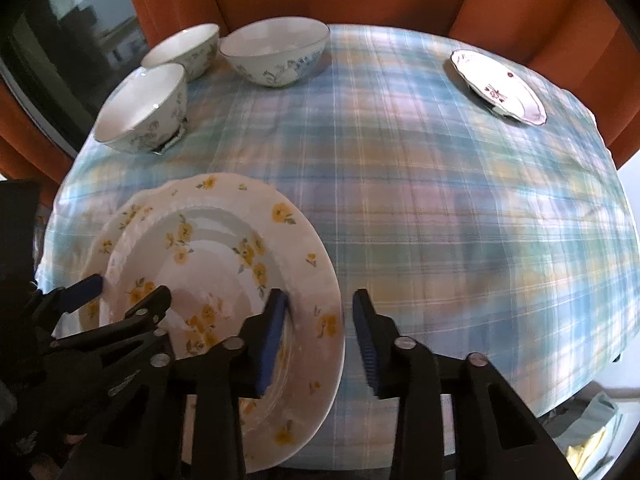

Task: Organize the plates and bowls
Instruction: 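Lower the round plate onto the scalloped plate and open the right tool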

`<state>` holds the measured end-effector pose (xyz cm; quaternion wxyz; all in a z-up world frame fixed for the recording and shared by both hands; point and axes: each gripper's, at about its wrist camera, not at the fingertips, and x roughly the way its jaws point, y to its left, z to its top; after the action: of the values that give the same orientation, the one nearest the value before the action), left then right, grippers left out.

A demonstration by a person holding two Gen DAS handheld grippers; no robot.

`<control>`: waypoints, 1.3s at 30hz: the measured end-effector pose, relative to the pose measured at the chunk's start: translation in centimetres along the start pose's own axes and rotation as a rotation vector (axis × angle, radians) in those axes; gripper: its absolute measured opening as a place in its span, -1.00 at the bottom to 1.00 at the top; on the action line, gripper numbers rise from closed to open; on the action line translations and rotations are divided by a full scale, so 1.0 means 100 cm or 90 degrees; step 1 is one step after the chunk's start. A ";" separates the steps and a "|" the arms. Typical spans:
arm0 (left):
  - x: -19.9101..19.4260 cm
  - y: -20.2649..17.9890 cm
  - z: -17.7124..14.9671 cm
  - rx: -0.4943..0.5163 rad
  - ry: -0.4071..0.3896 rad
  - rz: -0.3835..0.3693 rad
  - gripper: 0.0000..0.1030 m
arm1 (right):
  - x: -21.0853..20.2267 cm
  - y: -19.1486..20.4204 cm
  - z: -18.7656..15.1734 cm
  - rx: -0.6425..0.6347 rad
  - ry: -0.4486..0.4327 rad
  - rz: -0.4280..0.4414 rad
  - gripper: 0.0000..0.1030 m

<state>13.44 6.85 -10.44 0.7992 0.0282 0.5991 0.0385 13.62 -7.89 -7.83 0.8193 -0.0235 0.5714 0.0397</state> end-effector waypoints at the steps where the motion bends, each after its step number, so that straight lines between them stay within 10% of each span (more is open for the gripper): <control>1: -0.002 0.000 0.000 0.001 -0.005 0.002 0.43 | -0.003 0.001 -0.001 -0.004 -0.007 -0.001 -0.43; 26: -0.011 0.059 -0.021 -0.019 -0.033 -0.056 0.44 | 0.007 0.068 -0.010 -0.063 0.009 0.022 -0.70; 29: -0.011 0.054 -0.023 -0.005 -0.033 -0.079 0.45 | 0.003 0.063 -0.008 -0.040 -0.007 -0.013 -0.49; 31: -0.012 0.050 -0.024 0.005 -0.036 -0.080 0.48 | 0.001 0.060 -0.009 -0.033 -0.011 -0.027 0.05; 39: -0.013 0.053 -0.028 0.007 -0.037 -0.090 0.51 | 0.009 0.046 -0.017 0.015 0.016 -0.063 0.01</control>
<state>10.24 11.95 -9.49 0.8168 -0.0090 0.5764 -0.0224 11.95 -3.41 -9.26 0.8131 -0.0422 0.5805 -0.0078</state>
